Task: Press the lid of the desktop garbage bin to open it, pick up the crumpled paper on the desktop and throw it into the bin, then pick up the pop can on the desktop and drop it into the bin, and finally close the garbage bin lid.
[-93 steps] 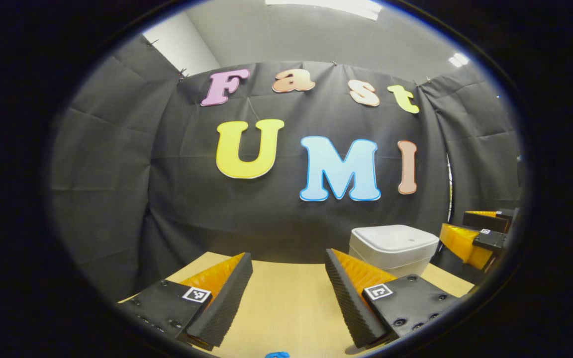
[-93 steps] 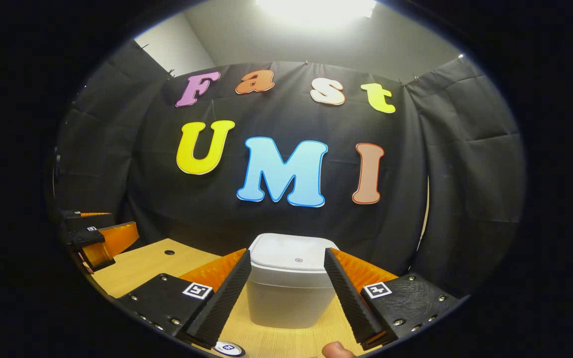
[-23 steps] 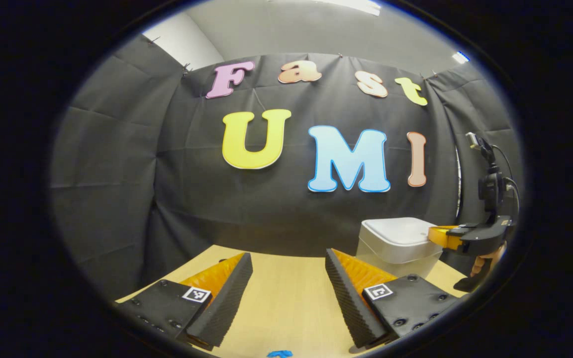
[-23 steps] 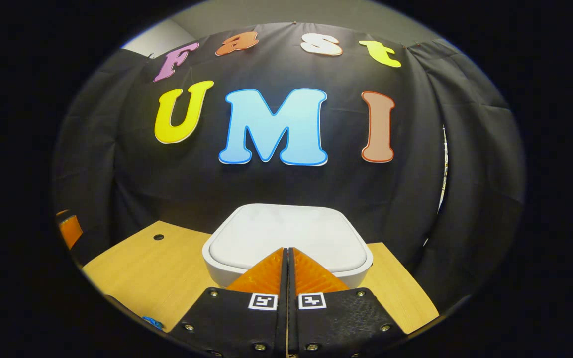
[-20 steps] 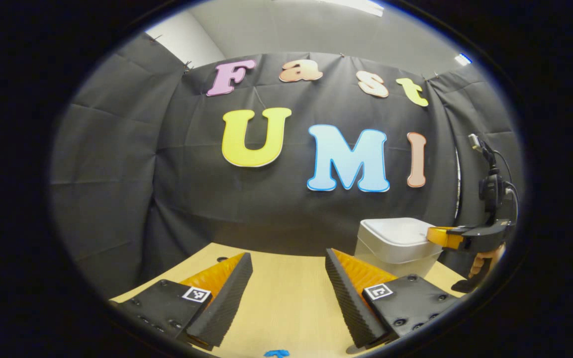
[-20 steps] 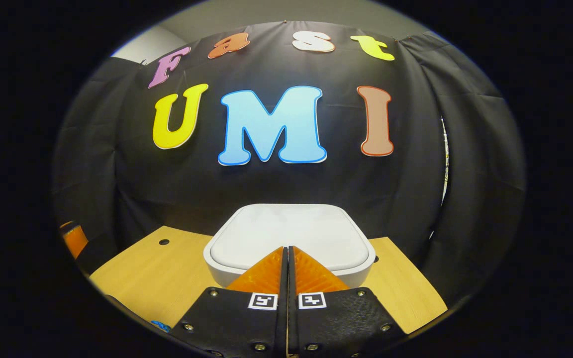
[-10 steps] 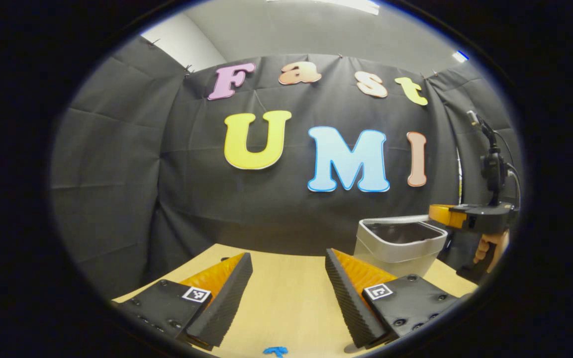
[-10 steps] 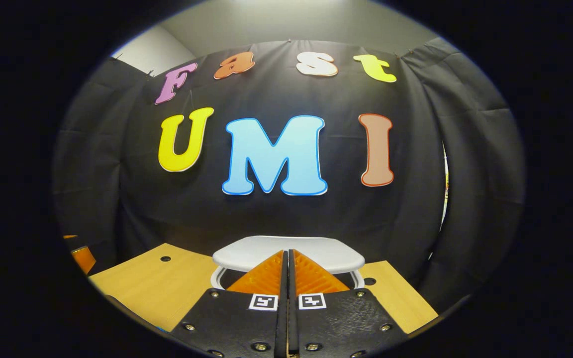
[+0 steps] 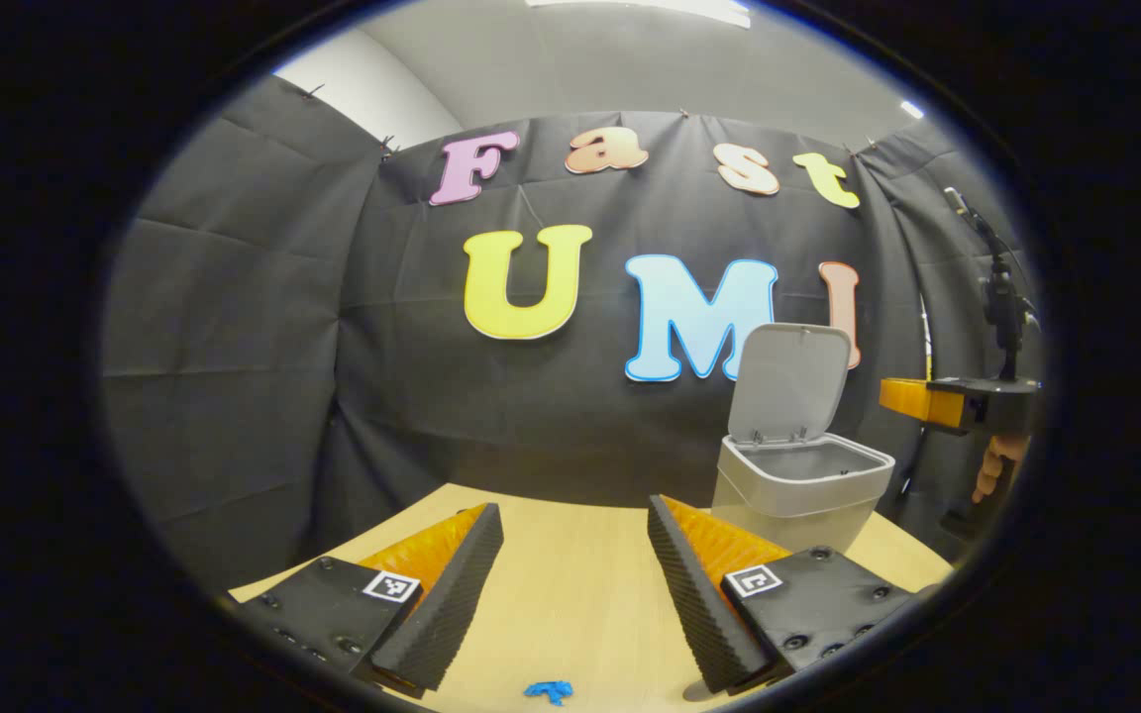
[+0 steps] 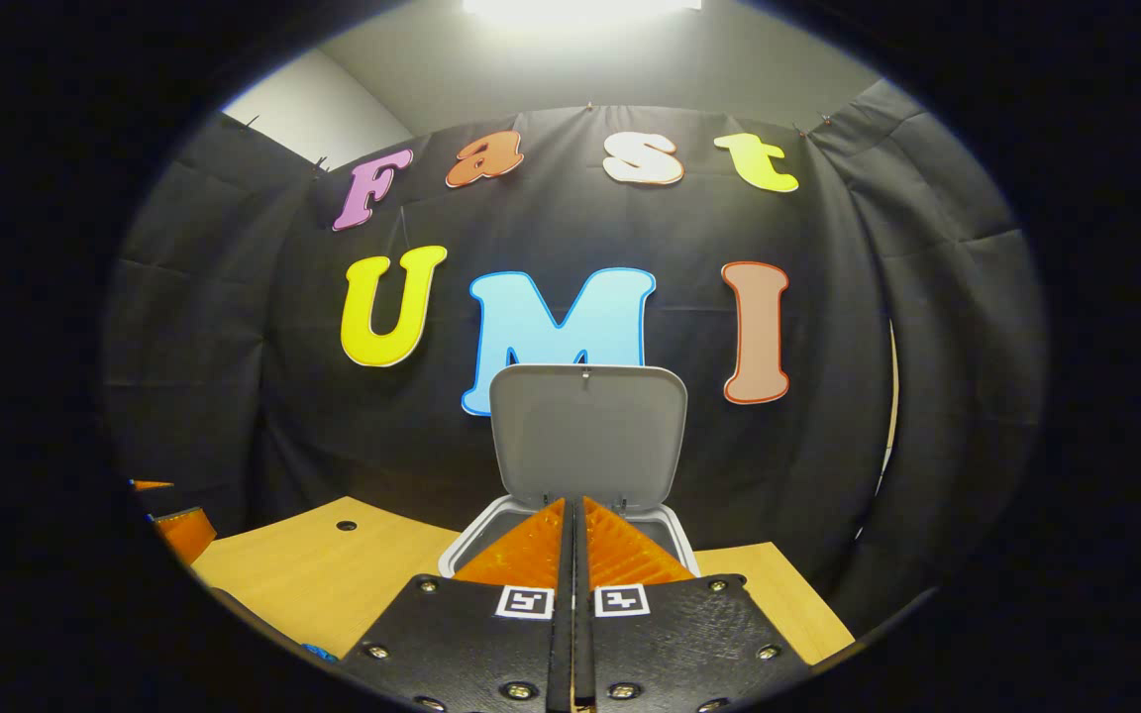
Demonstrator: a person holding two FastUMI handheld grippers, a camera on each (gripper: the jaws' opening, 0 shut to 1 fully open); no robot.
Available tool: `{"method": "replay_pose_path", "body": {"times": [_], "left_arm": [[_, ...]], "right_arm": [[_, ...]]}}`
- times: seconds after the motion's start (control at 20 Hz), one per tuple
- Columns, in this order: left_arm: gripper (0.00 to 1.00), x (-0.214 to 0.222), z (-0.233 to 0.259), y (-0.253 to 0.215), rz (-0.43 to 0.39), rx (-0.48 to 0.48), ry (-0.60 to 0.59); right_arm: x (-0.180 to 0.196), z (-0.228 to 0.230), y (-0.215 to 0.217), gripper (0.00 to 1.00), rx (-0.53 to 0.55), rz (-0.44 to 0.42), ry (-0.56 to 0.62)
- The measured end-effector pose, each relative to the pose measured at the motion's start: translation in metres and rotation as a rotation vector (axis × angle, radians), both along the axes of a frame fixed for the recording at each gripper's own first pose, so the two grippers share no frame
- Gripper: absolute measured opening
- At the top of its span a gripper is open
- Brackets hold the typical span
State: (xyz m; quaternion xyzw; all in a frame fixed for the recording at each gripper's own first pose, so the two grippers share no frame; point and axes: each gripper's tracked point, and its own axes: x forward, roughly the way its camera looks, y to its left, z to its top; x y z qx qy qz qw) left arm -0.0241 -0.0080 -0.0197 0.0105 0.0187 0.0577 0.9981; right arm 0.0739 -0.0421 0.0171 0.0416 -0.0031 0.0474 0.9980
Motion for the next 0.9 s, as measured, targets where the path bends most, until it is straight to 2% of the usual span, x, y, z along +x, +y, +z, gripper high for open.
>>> {"method": "replay_pose_path", "body": {"times": [0.3,0.5,0.7,0.75,0.8,0.85,0.9], "left_arm": [[0.96,0.0,-0.007,0.001,-0.062,0.008,0.017],[0.97,-0.006,-0.039,0.009,-0.083,0.022,0.078],[0.96,-0.011,-0.063,0.011,-0.108,0.01,0.13],[0.97,-0.012,-0.069,0.012,-0.115,0.009,0.14],[0.98,-0.013,-0.074,0.012,-0.125,0.01,0.15],[0.98,-0.013,-0.079,0.013,-0.135,0.012,0.159],[0.98,-0.014,-0.083,0.013,-0.145,0.015,0.167]], "right_arm": [[-0.03,-0.004,-0.004,0.01,-0.002,-0.059,0.009],[-0.049,-0.009,0.002,0.01,-0.009,-0.071,0.006],[-0.066,-0.004,0.005,0.13,-0.002,-0.112,-0.019],[-0.068,-0.003,0.005,0.22,0.004,-0.125,-0.019],[-0.072,-0.004,0.007,0.22,0.011,-0.131,-0.02],[-0.074,-0.004,0.009,0.35,0.015,-0.14,-0.016],[-0.077,-0.004,0.012,0.37,0.019,-0.143,-0.015]]}}
